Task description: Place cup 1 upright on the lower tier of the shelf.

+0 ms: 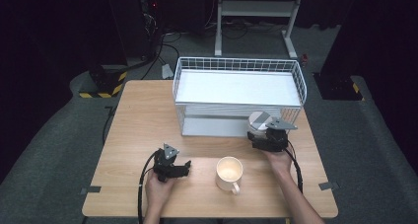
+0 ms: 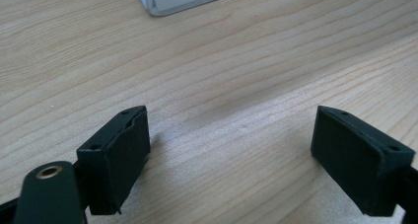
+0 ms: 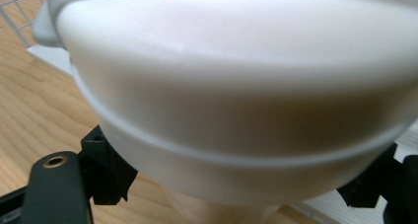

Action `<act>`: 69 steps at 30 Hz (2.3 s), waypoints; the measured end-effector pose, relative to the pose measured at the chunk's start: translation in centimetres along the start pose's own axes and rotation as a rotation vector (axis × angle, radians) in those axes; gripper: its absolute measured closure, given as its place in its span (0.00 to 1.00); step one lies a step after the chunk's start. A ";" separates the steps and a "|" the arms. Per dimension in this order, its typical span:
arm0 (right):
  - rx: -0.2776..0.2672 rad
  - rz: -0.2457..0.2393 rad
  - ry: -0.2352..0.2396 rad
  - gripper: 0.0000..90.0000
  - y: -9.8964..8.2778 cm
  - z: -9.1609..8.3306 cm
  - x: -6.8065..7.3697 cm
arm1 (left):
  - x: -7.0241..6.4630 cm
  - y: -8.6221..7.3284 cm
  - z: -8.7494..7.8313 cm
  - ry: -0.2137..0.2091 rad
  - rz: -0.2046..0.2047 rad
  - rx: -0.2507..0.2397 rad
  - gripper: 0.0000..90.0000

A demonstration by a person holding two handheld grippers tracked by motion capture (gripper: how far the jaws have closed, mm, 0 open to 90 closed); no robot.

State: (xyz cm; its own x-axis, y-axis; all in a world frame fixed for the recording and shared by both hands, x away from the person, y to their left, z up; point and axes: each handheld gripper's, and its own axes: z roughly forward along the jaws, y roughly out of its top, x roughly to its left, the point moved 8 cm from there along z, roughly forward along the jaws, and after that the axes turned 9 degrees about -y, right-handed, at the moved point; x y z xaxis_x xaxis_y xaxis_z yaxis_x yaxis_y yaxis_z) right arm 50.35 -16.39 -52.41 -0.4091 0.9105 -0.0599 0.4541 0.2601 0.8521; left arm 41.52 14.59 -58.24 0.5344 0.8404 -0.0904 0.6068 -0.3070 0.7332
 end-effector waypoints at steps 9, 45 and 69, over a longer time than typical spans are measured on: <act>0.008 0.020 -0.024 0.21 -0.3 0.9 -0.7 | 0.0 0.0 0.0 0.000 0.000 0.000 0.17; -0.022 0.035 -0.039 0.18 0.3 2.8 -1.9 | 0.0 0.0 0.0 0.001 0.002 0.001 0.17; 0.039 0.076 -0.050 0.11 -1.0 0.8 -2.0 | 0.0 0.0 0.0 0.001 0.002 0.001 0.17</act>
State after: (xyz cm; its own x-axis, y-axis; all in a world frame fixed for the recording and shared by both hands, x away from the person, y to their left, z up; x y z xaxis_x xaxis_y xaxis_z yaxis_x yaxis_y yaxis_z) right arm 51.37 -18.26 -53.61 -0.3332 0.9426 -0.0226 0.5133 0.2014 0.8343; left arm 41.52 14.62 -58.24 0.5347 0.8404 -0.0881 0.6062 -0.3089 0.7328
